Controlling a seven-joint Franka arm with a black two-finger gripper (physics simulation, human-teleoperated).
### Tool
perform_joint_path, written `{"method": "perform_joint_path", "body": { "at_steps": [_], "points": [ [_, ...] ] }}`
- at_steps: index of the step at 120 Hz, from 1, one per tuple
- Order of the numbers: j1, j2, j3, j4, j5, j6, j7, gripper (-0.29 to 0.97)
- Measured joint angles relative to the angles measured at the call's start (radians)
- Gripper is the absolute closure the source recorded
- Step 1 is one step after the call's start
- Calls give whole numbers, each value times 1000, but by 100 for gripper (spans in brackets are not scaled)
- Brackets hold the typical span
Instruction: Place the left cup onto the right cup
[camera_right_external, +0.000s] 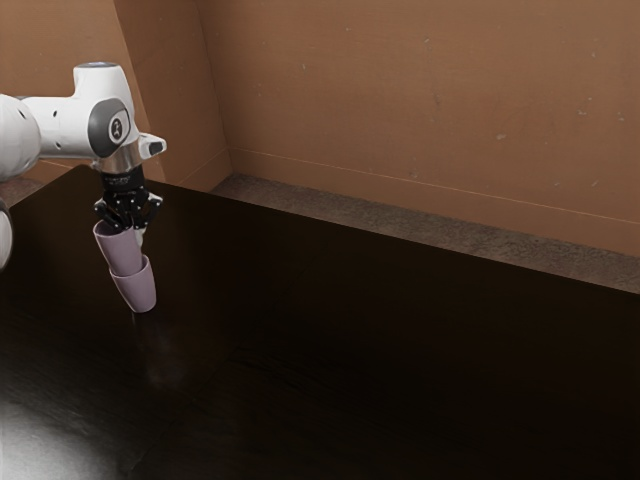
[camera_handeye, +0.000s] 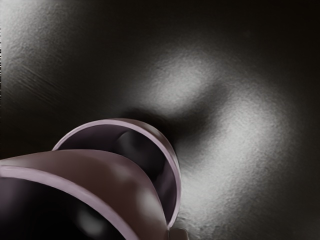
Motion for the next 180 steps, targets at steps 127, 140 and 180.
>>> {"method": "perform_joint_path", "body": {
  "at_steps": [127,140,180],
  "points": [
    [3,-9,2,2,-5,0,-1,4],
    [0,-17,2,6,-2,0,0,3],
    [-36,-114,4,11,27,-12,7,2]
  ]
}}
